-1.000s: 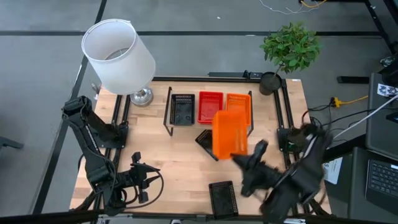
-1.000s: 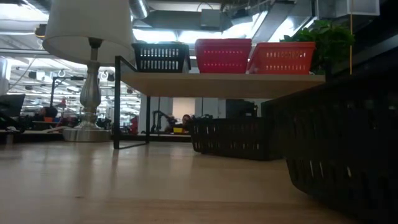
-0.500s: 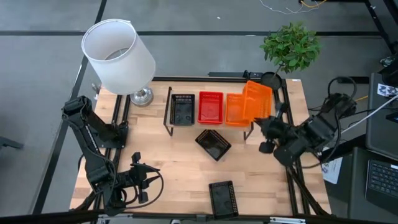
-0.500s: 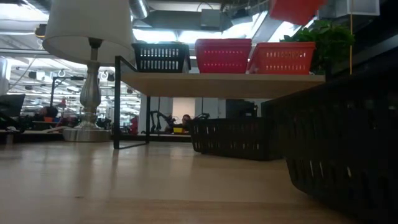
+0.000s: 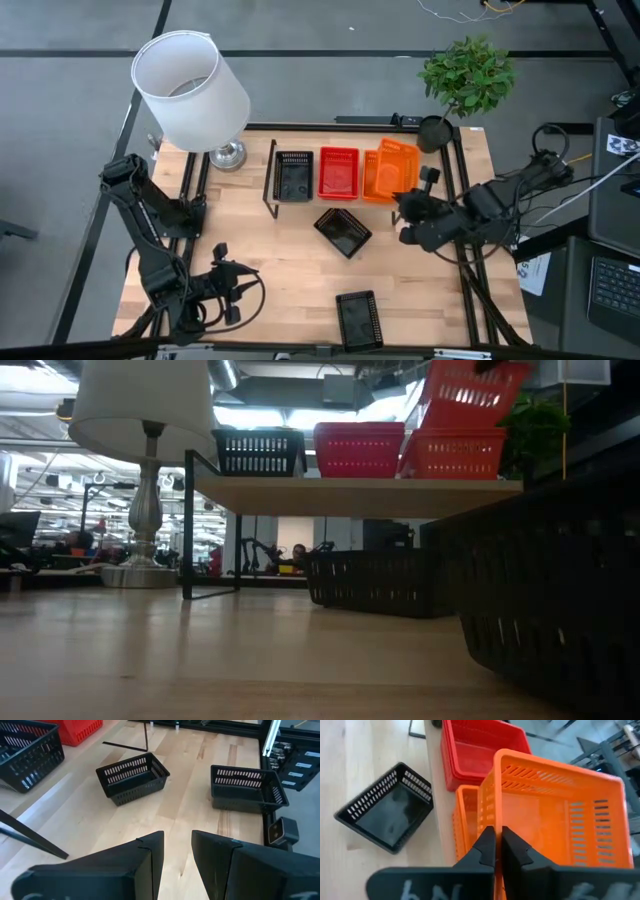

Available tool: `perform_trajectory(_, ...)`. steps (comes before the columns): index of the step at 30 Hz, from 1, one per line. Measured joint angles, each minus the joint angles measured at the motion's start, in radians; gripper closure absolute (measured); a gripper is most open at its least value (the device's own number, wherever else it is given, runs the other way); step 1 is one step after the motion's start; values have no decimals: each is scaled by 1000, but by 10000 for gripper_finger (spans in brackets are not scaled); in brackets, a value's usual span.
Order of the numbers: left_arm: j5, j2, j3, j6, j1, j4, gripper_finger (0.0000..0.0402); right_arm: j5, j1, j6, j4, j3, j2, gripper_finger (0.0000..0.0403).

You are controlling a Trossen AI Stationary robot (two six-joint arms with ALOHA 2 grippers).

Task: Stack baskets on shelf by color
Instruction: Stack the orange bin on top of the orange bin on the shelf

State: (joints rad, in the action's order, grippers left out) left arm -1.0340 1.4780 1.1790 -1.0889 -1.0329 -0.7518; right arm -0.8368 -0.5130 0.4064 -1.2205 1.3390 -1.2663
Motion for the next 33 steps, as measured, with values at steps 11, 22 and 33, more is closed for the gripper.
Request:
perform_trajectory(11,6,0,0,0,14,0,310,132,112,-104,96,-3,-22,401)
perform_trajectory(22,8,0,0,0,14,0,310,161,157,-127,63,-3,-81,383)
perform_trajectory(33,8,0,0,0,14,0,310,192,159,-127,35,-3,-82,372)
